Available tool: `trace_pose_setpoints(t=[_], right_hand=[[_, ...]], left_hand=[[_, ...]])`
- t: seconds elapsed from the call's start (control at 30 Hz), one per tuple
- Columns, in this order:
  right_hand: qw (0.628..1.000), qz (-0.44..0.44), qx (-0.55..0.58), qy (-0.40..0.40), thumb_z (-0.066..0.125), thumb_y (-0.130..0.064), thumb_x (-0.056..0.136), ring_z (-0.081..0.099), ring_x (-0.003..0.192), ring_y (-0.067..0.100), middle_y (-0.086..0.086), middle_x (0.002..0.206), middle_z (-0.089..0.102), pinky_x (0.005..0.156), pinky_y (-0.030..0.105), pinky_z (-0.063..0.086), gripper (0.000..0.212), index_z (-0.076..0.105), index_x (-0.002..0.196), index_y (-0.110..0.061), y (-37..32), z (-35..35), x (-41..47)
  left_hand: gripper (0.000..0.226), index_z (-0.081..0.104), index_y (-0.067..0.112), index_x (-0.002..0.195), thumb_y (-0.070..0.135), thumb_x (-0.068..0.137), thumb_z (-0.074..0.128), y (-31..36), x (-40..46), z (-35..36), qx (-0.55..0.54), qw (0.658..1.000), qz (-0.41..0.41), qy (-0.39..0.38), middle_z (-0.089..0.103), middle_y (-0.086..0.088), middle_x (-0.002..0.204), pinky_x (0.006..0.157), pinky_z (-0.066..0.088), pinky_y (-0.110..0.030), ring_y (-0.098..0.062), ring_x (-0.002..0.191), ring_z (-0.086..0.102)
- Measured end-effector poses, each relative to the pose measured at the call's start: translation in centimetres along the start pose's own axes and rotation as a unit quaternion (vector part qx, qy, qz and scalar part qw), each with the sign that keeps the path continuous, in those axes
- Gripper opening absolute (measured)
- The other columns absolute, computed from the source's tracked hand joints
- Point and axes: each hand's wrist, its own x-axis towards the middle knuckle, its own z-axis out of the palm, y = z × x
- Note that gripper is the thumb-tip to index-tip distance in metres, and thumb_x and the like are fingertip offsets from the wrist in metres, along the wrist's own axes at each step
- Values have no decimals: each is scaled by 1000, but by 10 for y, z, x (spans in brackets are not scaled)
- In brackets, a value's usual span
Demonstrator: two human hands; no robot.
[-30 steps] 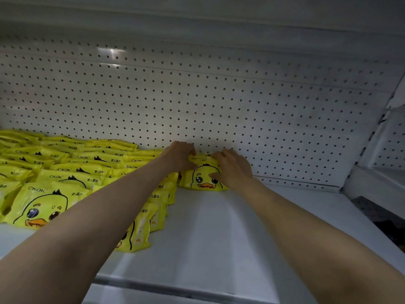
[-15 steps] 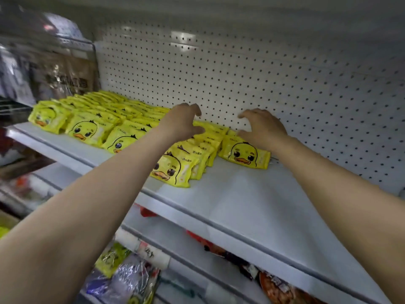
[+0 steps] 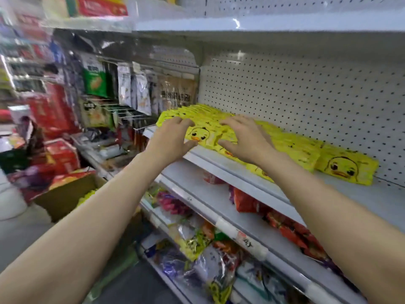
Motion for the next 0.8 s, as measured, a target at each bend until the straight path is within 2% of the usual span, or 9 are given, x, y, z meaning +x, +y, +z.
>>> trace_pose_setpoints(t=[0.13, 0.33, 0.4, 0.57, 0.8], right_hand=[[997, -46, 57, -8, 64, -37, 92, 37, 136, 22, 3, 144, 49, 107, 25, 20, 52, 51, 138, -17, -97, 28, 9], [994, -70, 83, -28, 60, -49, 91, 36, 136, 19, -4, 145, 47, 107, 35, 32, 53, 49, 138, -26, -196, 71, 24], [992, -85, 84, -34, 59, -51, 91, 34, 137, 18, -5, 146, 45, 108, 35, 32, 54, 47, 139, -29, -217, 84, 33], [982, -127, 115, -73, 61, -40, 94, 32, 137, 16, 0, 147, 43, 104, 21, 19, 53, 46, 141, -22, -257, 125, 65], [974, -145, 133, -109, 61, -42, 93, 38, 134, 19, 0, 144, 47, 107, 26, 24, 53, 47, 140, -22, -295, 219, 147]], left_hand=[[54, 51, 20, 131, 44, 85, 65, -82, -56, -42, 37, 999, -32, 7, 56, -9, 125, 95, 46, -46, -31, 117, 51], [49, 53, 22, 128, 46, 86, 63, -165, -120, -74, 61, 995, -78, -8, 56, -6, 125, 93, 47, -47, -30, 116, 51], [48, 54, 21, 128, 45, 87, 63, -190, -133, -77, 65, 994, -90, -5, 56, -5, 126, 95, 46, -46, -29, 117, 50], [46, 54, 19, 127, 41, 87, 64, -243, -152, -73, 82, 989, -122, 1, 57, -7, 127, 91, 48, -44, -30, 117, 51], [47, 53, 23, 127, 45, 87, 62, -348, -136, -32, 96, 980, -168, -50, 57, -5, 123, 90, 47, -43, -29, 111, 52]])
